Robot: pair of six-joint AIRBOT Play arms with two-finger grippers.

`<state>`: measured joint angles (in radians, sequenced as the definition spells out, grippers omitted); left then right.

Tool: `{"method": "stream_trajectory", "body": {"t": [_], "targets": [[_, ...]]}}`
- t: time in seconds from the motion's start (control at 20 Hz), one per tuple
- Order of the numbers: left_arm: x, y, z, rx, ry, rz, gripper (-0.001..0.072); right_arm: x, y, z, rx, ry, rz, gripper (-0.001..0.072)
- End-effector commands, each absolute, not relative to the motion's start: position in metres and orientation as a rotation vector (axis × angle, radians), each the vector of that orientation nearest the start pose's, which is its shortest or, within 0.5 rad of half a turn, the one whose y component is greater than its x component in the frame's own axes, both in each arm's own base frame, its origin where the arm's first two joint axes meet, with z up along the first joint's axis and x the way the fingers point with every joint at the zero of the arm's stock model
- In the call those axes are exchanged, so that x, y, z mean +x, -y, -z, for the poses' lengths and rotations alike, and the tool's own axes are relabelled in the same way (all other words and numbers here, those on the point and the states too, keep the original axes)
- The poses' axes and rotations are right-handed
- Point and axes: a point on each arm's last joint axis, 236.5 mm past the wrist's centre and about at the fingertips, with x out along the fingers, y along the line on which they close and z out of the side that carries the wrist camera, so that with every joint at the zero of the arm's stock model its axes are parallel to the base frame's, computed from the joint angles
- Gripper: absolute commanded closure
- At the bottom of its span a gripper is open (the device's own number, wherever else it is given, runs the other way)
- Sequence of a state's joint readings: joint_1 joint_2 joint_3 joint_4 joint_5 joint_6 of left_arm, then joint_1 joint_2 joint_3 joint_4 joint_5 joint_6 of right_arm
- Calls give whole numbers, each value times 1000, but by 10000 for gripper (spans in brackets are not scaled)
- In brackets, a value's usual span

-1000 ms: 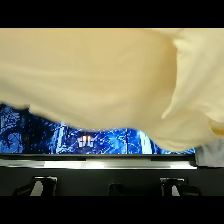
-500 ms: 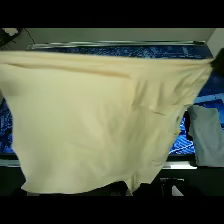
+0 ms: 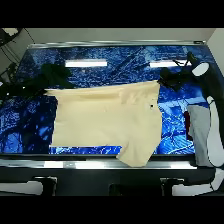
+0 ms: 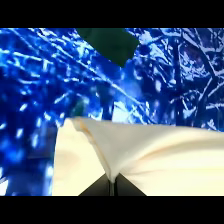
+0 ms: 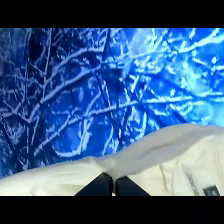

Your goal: Fold the shirts.

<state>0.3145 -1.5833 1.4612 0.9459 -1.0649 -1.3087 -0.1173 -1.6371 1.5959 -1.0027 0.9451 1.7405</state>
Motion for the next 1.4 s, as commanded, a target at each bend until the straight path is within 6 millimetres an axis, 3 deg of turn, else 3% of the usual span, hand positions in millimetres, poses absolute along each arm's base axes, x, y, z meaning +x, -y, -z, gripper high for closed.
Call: {"method": "stream_trajectory", "body": {"t": [0.0, 0.1, 0.2, 0.35, 0.45, 0.65, 0.9, 0.95, 1.0, 1.05, 1.2, 1.35], "targets": [[536, -29, -16, -591, -976, 189, 681, 586, -28, -65, 809, -795, -67, 663], [530, -31, -27, -550, -986, 230, 681, 567, -22, -73, 736, -849, -115, 663], [501, -25, -23, -565, -1102, 297, 681, 521, -14, -64, 669, -1028, -140, 662], [435, -24, 12, -498, -1392, 326, 681, 437, -10, -18, 560, -1412, -83, 662], [403, -34, 38, -485, -1544, 232, 682, 410, -14, 11, 538, -1535, -27, 662], [370, -19, 62, -545, -1665, 243, 681, 394, -31, 51, 547, -1591, 5, 663], [356, -14, 72, -563, -1708, 250, 681, 406, -28, 54, 590, -1535, 52, 656], [357, -15, 71, -559, -1705, 254, 618, 410, -30, 52, 617, -1521, 63, 552], [357, -15, 67, -556, -1705, 259, 433, 414, -32, 48, 632, -1502, 55, 370], [358, -18, 59, -554, -1704, 265, 363, 418, -32, 40, 612, -1482, 34, 278], [358, -39, 28, -563, -1672, 250, 363, 404, -4, 9, 597, -1476, 23, 233], [324, -62, 27, -567, -1705, 150, 363, 362, 27, -1, 629, -1559, 87, 244]]}}
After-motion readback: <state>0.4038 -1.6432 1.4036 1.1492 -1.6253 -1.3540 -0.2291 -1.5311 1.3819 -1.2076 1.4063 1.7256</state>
